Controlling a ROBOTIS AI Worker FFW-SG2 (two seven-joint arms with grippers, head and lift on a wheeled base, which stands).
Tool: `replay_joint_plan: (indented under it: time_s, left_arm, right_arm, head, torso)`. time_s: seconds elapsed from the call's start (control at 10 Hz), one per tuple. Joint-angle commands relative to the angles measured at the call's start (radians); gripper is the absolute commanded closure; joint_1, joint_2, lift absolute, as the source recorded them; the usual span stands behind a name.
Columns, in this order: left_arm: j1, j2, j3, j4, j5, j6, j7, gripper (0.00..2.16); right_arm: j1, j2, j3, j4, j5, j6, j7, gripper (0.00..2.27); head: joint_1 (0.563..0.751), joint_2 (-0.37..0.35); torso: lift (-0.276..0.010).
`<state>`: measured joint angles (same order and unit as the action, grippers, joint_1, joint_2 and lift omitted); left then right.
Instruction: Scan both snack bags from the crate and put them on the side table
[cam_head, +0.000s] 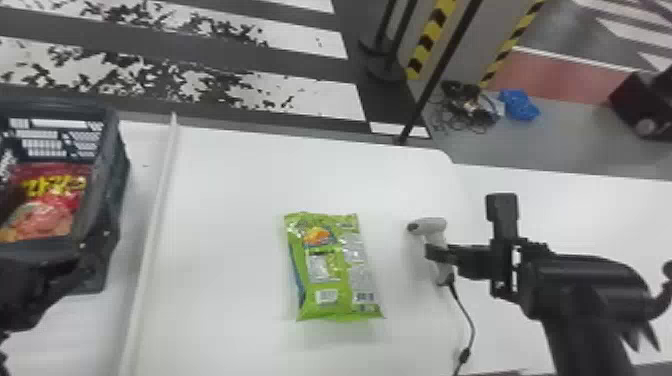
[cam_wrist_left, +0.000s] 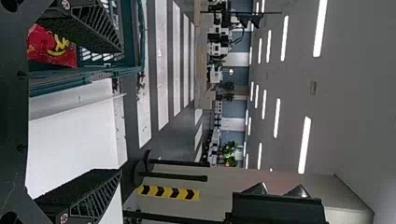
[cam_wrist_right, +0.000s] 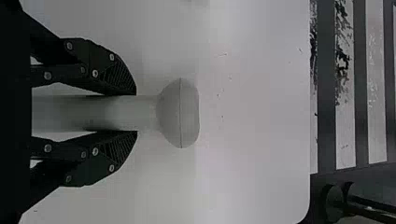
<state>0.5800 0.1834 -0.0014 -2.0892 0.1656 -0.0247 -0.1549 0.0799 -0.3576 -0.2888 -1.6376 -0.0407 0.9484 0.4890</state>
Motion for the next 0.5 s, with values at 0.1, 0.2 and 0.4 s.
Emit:
replay_joint_plan:
  time_s: [0.1, 0.2, 0.4]
  left_arm:
    - [0.001, -0.001, 0.0, 0.0, 0.0, -0.001, 0.0, 0.08]
    - [0.001, 0.001, 0.0, 0.0, 0.0, -0.001, 0.0, 0.08]
    - [0.001, 0.001, 0.0, 0.001, 0.0, -0.001, 0.0, 0.08]
  right_arm:
    - [0.005, -0.003, 0.0, -0.008, 0.001, 0.005, 0.003, 2.25]
    - [0.026, 0.002, -0.007, -0.053, -0.004, 0.023, 0.002, 2.25]
    - [0.121, 0.032, -0.047, -0.245, -0.007, 0.165, 0.0, 2.25]
  head:
    - [0.695, -0.302]
    - [0.695, -0.303]
    - [0.695, -0.3]
  torso:
    - [-0.087]
    - [-0.087]
    - [-0.087]
